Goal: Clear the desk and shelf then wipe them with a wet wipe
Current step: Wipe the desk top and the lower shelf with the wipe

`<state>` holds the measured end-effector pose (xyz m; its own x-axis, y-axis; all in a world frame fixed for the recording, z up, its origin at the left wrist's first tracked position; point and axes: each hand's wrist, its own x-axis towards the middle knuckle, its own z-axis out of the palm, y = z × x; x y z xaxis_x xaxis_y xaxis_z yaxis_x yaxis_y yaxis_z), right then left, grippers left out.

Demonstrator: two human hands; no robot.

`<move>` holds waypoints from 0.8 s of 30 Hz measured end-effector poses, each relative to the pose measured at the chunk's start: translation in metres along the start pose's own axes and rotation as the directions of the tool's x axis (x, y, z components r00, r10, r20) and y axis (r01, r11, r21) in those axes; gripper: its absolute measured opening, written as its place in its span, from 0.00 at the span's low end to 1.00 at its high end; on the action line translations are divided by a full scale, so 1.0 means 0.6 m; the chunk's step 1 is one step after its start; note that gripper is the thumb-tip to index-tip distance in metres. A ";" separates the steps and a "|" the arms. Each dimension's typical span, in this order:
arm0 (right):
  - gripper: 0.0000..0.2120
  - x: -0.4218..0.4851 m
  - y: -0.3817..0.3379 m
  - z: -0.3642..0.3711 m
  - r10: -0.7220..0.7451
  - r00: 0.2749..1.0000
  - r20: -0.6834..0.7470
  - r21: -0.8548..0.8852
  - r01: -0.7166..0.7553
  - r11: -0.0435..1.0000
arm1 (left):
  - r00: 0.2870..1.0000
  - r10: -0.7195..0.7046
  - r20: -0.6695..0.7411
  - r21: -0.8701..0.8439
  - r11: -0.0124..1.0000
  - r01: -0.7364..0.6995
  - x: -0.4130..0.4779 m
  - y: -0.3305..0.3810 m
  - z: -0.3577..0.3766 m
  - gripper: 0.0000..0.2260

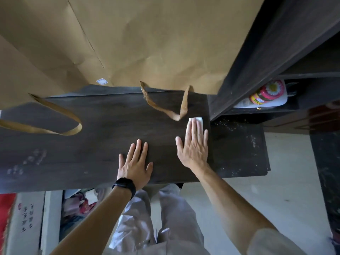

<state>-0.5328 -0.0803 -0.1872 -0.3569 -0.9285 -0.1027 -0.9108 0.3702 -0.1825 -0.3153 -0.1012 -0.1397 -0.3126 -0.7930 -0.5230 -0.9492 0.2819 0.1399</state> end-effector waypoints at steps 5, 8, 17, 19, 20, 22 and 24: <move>0.42 0.152 -0.018 -0.004 0.108 0.994 -0.028 -0.002 -0.108 0.994 | 1.000 0.005 -0.020 0.010 1.000 -0.005 0.005 -0.004 0.000 0.32; 0.31 0.221 -0.024 -0.008 0.238 0.971 0.011 -0.023 -0.237 0.971 | 0.999 0.014 -0.039 -0.013 1.000 -0.014 0.004 -0.007 0.005 0.32; 0.35 0.085 -0.033 0.011 0.347 0.935 -0.073 0.064 -0.343 0.937 | 0.997 0.073 0.017 0.021 0.997 -0.073 0.009 -0.034 -0.004 0.31; 0.35 0.014 -0.041 0.017 0.444 0.896 -0.013 0.083 -0.442 0.893 | 0.994 0.104 0.030 0.020 0.994 -0.104 0.011 -0.042 -0.010 0.30; 0.36 -0.019 -0.041 0.020 0.481 0.877 0.003 0.081 -0.479 0.874 | 0.992 0.126 0.027 0.019 0.992 -0.127 0.011 -0.047 -0.010 0.29; 0.36 -0.070 -0.040 0.029 0.527 0.850 0.008 0.066 -0.526 0.848 | 0.986 0.167 0.004 0.019 0.986 -0.167 0.009 -0.063 -0.011 0.29; 0.36 -0.108 -0.044 0.036 0.565 0.825 0.012 0.054 -0.565 0.823 | 0.984 0.179 -0.027 0.000 0.984 -0.179 -0.001 -0.089 -0.007 0.28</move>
<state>-0.4810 -0.0293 -0.1969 -0.8064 -0.5565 -0.1999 -0.5373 0.8308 -0.1453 -0.2646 -0.1181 -0.1431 -0.4780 -0.7443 -0.4664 -0.8781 0.4190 0.2312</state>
